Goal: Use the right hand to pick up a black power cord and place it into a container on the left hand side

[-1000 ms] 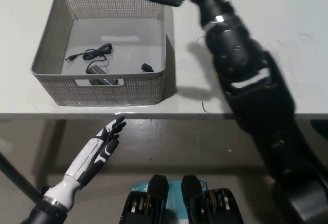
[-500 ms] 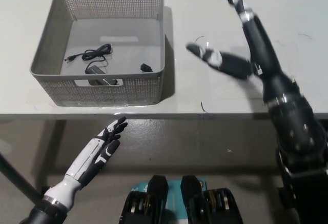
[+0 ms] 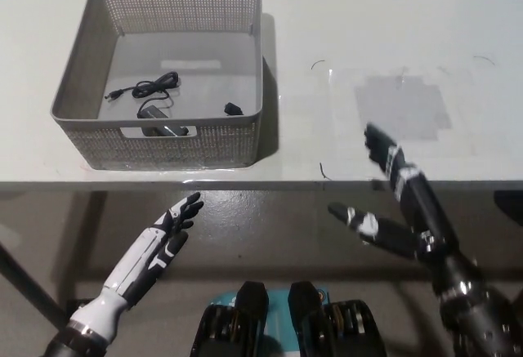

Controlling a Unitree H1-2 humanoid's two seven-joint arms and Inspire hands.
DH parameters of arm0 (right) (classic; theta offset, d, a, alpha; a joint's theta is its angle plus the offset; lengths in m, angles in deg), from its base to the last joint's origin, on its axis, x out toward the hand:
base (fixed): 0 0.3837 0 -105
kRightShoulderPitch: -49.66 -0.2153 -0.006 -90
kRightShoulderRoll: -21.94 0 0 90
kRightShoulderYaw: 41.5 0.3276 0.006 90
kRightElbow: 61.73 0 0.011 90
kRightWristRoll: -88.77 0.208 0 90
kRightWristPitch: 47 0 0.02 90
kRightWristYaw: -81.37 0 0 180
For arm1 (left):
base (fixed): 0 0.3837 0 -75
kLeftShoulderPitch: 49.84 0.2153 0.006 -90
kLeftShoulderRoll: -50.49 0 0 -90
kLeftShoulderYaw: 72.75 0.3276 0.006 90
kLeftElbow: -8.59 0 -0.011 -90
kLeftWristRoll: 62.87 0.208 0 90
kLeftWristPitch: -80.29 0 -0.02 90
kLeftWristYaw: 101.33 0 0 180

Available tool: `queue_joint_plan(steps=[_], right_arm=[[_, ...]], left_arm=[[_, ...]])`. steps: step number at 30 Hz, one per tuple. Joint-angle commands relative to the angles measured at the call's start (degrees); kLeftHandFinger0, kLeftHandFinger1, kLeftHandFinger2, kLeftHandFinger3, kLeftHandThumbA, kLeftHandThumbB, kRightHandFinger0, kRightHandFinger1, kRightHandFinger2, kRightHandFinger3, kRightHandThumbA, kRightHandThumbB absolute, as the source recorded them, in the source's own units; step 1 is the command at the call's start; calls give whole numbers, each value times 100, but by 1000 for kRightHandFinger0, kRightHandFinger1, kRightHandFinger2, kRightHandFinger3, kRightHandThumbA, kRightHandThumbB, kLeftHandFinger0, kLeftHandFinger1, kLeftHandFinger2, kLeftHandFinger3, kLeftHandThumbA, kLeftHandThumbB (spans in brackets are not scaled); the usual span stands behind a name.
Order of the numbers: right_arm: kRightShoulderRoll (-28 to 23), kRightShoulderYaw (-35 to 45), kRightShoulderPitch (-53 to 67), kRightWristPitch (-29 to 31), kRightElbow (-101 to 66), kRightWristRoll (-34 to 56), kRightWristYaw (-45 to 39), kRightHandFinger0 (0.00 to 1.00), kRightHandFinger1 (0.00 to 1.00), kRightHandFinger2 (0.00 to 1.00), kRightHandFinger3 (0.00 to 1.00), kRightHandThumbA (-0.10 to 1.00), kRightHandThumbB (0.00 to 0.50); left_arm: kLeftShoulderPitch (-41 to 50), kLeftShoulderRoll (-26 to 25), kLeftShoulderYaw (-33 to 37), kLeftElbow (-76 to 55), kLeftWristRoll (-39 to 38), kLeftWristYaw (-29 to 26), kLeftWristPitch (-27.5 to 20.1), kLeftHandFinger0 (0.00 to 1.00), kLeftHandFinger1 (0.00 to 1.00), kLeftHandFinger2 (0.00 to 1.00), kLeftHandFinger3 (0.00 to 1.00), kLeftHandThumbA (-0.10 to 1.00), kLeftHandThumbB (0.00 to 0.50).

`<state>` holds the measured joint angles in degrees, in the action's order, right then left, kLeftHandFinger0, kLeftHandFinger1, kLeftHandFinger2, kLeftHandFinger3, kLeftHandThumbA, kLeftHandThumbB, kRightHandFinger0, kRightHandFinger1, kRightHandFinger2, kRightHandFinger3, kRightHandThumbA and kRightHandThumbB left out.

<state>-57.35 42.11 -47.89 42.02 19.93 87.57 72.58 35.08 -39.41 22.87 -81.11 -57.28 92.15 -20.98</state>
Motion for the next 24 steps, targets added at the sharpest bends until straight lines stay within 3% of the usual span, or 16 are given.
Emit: queue_joint_plan(steps=[1,12,20,24], right_arm=[[108,-130,310,728,131,695,-413,1000,1000,1000,1000,1000,271],[-76,-131,808,1611,1042,846,-650,1000,1000,1000,1000,1000,282],[-87,-218,958,1716,1241,839,-750,1000,1000,1000,1000,1000,295],[-68,-219,962,1706,1292,838,-743,1000,1000,1000,1000,1000,301]], left_arm=[[81,23,-11,-57,-76,-47,-304,1000,1000,1000,1000,1000,335],[336,110,-144,251,-257,-88,-621,1000,1000,1000,1000,991,335],[704,189,-144,215,-197,-143,-699,1000,1000,1000,1000,994,324],[797,199,-172,195,-236,-130,-681,1000,1000,1000,1000,997,347]])
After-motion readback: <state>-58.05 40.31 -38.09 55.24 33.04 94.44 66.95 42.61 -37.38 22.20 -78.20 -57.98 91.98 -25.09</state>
